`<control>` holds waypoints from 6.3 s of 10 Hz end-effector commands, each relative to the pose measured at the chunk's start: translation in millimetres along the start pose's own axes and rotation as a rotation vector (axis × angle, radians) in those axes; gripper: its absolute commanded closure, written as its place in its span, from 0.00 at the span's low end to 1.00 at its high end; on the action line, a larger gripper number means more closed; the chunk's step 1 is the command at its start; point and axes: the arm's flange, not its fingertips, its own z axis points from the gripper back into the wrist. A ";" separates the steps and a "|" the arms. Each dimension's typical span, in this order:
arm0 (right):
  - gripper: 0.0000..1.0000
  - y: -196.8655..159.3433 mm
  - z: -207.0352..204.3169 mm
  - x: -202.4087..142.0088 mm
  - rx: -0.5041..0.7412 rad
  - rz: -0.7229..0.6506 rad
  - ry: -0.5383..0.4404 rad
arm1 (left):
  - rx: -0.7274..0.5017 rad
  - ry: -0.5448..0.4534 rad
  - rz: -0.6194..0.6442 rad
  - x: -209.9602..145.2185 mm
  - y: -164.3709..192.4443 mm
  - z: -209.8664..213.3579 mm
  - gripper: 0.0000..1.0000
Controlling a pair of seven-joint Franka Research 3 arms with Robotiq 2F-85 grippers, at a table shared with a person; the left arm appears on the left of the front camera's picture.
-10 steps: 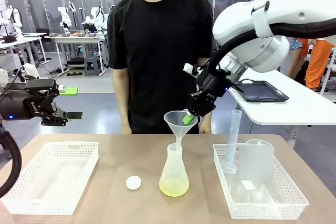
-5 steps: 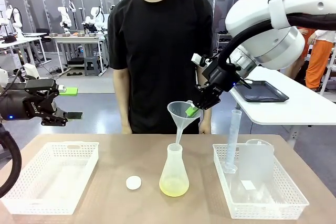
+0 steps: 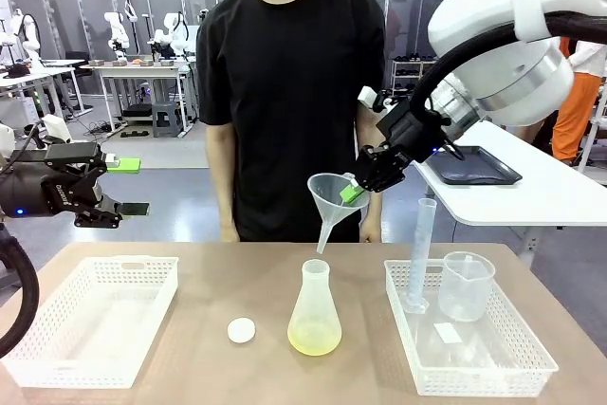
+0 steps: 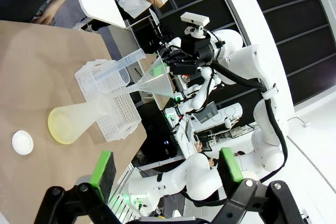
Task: Prepare the solutions needed for the experiment.
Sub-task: Once the solution is in the Big flask , pick up the Plastic Funnel and place it back into the right Organizing basket, then when the human places the Big flask in the center of the table, pick up the Big flask and place it in the left Organizing basket.
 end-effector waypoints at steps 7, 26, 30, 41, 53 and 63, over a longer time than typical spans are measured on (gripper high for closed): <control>0.96 -65.3 52.0 -81.9 -0.164 -0.090 0.032 | -0.006 0.000 0.000 0.0 -1.0 -2.9 0.00; 0.37 -115.8 59.5 -134.6 -0.210 -0.281 0.047 | -0.006 0.000 0.000 0.0 -1.0 -2.9 0.00; 0.37 -115.8 59.5 -134.6 -0.210 -0.281 0.047 | -0.006 0.000 0.000 0.0 -1.0 -2.9 0.00; 0.37 -81.8 90.0 -142.2 -0.139 -0.363 -0.089 | -0.006 0.000 0.000 0.0 -1.0 -2.9 0.00; 0.37 -5.6 96.9 -147.9 0.722 -0.531 -0.196 | -0.006 0.000 0.000 0.0 -1.0 -2.9 0.00; 0.37 -8.8 92.7 -150.9 0.701 -0.513 -0.192 | -0.006 0.000 0.000 0.0 -1.0 -2.9 0.00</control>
